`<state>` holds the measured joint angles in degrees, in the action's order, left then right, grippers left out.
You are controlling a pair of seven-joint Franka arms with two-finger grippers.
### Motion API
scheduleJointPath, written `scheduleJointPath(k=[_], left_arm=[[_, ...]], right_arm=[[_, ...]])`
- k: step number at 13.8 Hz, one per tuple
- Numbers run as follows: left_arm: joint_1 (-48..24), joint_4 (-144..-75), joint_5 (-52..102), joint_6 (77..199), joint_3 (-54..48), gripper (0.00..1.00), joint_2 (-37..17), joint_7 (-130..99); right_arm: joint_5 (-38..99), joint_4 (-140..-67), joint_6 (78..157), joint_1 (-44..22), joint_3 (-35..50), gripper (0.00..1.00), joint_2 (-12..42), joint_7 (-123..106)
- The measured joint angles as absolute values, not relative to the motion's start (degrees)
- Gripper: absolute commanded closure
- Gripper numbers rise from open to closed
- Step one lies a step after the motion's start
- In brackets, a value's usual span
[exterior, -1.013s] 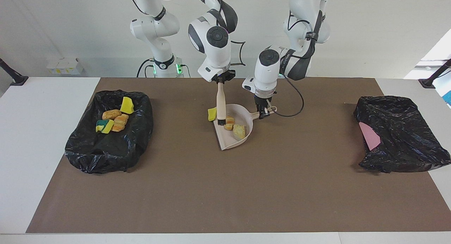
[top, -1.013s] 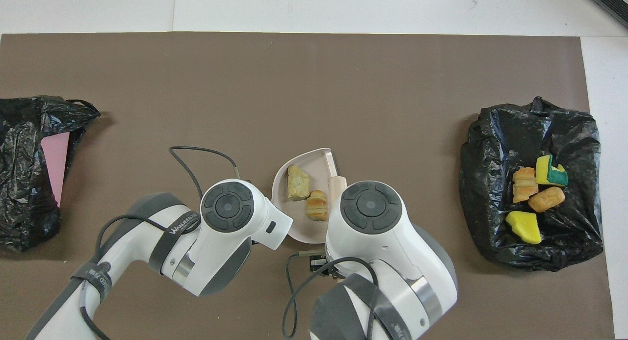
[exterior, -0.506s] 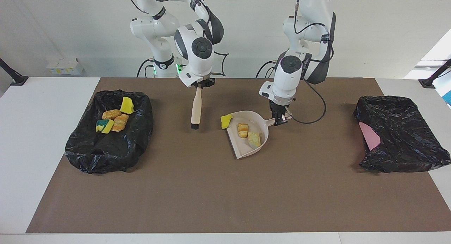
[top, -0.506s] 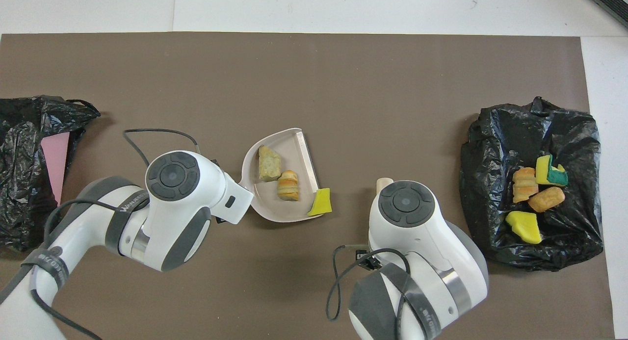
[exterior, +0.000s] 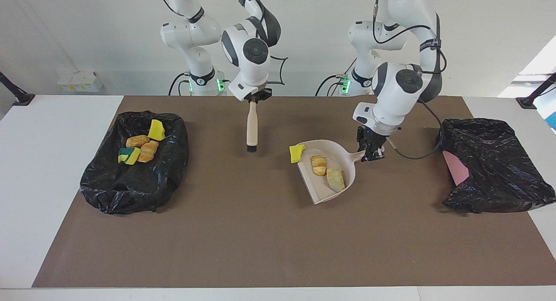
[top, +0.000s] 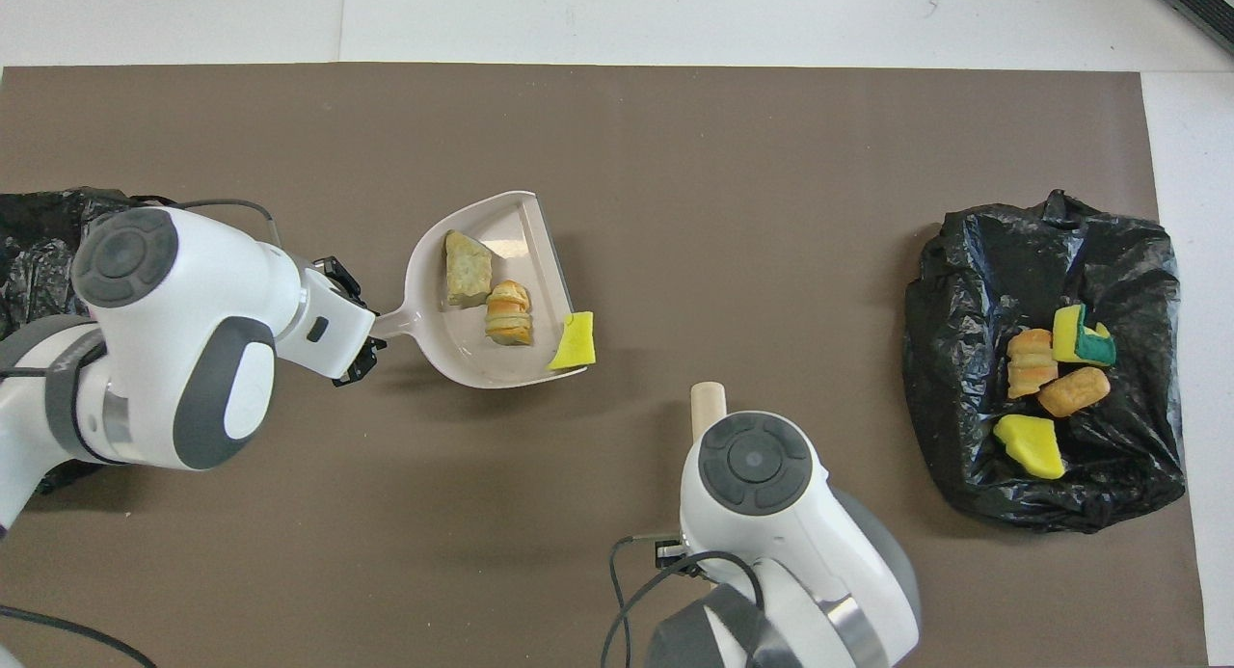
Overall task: Sweep and dump trash in bin
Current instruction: 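Lift the dustpan with the left gripper while the right gripper withdraws, then tip the dustpan over the black bag nearest the left gripper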
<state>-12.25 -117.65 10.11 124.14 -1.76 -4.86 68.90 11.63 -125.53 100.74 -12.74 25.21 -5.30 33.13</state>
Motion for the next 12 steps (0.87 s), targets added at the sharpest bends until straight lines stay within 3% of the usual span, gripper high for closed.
scheduleJointPath(k=[3,6,12], left_arm=[[-6.1,-117.5,18.5,122.1,-1.6,1.00,-4.5,80.3],[-5.3,-116.5,19.3,120.4,-1.7,1.00,-4.3,81.5],[-1.8,-108.3,17.9,110.5,-1.5,1.00,-3.4,81.6]], right_arm=[[12.9,-126.3,106.5,-21.3,25.6,1.00,-4.4,39.5],[13.3,-126.6,109.6,-28.4,25.7,1.00,-1.9,44.9],[13.4,-126.9,115.4,-31.9,25.6,1.00,2.1,52.1]])
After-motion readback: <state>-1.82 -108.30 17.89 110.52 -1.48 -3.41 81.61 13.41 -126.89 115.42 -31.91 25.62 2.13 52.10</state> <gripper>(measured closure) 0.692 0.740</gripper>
